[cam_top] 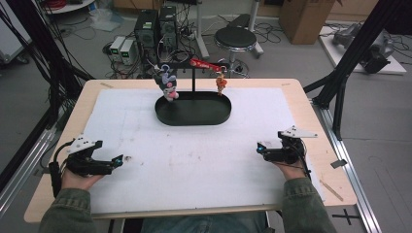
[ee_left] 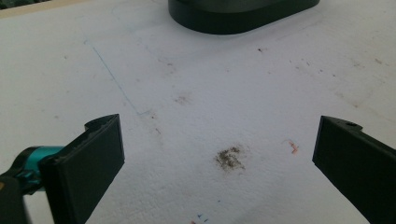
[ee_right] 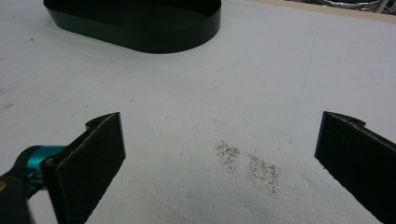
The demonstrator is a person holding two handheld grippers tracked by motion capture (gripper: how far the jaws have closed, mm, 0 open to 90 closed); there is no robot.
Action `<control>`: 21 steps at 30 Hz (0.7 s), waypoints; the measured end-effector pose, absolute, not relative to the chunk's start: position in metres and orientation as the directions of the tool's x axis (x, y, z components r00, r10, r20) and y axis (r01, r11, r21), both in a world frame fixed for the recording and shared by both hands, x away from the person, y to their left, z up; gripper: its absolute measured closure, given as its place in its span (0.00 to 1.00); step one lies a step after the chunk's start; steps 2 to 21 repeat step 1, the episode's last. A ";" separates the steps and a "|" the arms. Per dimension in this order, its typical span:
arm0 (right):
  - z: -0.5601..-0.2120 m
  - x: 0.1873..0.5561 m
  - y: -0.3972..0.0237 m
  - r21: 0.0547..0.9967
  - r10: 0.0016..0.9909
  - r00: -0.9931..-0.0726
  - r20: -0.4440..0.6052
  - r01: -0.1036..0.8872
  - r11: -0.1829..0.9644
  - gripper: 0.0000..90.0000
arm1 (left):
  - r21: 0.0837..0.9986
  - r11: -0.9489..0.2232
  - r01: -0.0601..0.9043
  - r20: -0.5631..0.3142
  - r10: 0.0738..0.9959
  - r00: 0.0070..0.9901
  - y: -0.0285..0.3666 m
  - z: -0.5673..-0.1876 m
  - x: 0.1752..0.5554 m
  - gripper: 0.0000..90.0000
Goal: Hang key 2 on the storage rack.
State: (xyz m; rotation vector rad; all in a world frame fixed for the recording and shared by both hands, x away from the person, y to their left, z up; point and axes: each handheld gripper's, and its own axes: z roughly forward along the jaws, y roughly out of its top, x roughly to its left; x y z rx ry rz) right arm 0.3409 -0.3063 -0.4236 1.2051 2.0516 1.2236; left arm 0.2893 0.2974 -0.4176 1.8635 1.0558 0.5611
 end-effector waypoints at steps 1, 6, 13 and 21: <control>-0.424 0.341 -0.306 0.866 0.860 -0.509 0.044 0.448 0.221 0.01 | 0.867 -0.233 0.441 -0.043 0.846 0.532 0.297 -0.418 0.289 0.03; -0.424 0.341 -0.306 0.866 0.860 -0.509 0.044 0.448 0.221 0.01 | 0.867 -0.233 0.441 -0.043 0.846 0.532 0.297 -0.418 0.289 0.03; -0.424 0.341 -0.306 0.866 0.860 -0.509 0.044 0.448 0.221 0.01 | 0.867 -0.233 0.441 -0.043 0.846 0.532 0.297 -0.418 0.289 0.03; -0.424 0.341 -0.306 0.866 0.860 -0.509 0.044 0.448 0.221 0.01 | 0.867 -0.233 0.441 -0.043 0.846 0.532 0.297 -0.418 0.289 0.03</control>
